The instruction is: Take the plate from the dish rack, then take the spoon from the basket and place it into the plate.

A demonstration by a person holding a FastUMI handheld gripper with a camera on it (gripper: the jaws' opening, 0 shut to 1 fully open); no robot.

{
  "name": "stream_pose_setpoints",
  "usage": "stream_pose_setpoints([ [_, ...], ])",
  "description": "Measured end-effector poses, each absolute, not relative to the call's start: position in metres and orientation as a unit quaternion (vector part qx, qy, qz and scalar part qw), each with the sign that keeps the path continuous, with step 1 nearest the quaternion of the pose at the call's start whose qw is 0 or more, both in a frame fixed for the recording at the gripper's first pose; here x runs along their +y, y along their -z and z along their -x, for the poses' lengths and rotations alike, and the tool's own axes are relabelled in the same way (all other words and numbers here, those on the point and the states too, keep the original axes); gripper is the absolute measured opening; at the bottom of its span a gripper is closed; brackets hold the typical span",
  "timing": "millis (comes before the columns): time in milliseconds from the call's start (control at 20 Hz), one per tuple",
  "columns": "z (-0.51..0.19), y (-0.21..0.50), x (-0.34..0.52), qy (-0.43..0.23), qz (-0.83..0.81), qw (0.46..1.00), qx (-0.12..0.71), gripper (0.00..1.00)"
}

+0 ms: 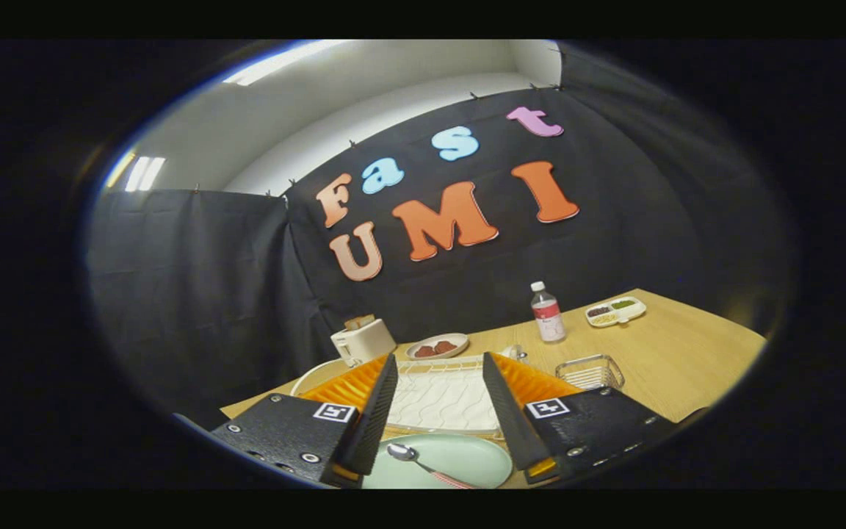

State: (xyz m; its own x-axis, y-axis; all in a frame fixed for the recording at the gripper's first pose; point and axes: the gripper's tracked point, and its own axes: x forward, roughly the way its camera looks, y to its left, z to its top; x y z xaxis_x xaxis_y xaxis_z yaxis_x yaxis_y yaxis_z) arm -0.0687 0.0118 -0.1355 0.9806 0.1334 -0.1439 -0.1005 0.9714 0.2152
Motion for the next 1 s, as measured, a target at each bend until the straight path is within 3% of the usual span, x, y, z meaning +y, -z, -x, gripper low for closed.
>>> stream_pose_setpoints([
  [450, 0.064, 0.092, 0.012, -0.008, -0.026, 0.999, 0.020, 0.90],
  [1000, 0.067, 0.110, 0.031, -0.005, 0.018, 1.000, 0.017, 0.91],
])
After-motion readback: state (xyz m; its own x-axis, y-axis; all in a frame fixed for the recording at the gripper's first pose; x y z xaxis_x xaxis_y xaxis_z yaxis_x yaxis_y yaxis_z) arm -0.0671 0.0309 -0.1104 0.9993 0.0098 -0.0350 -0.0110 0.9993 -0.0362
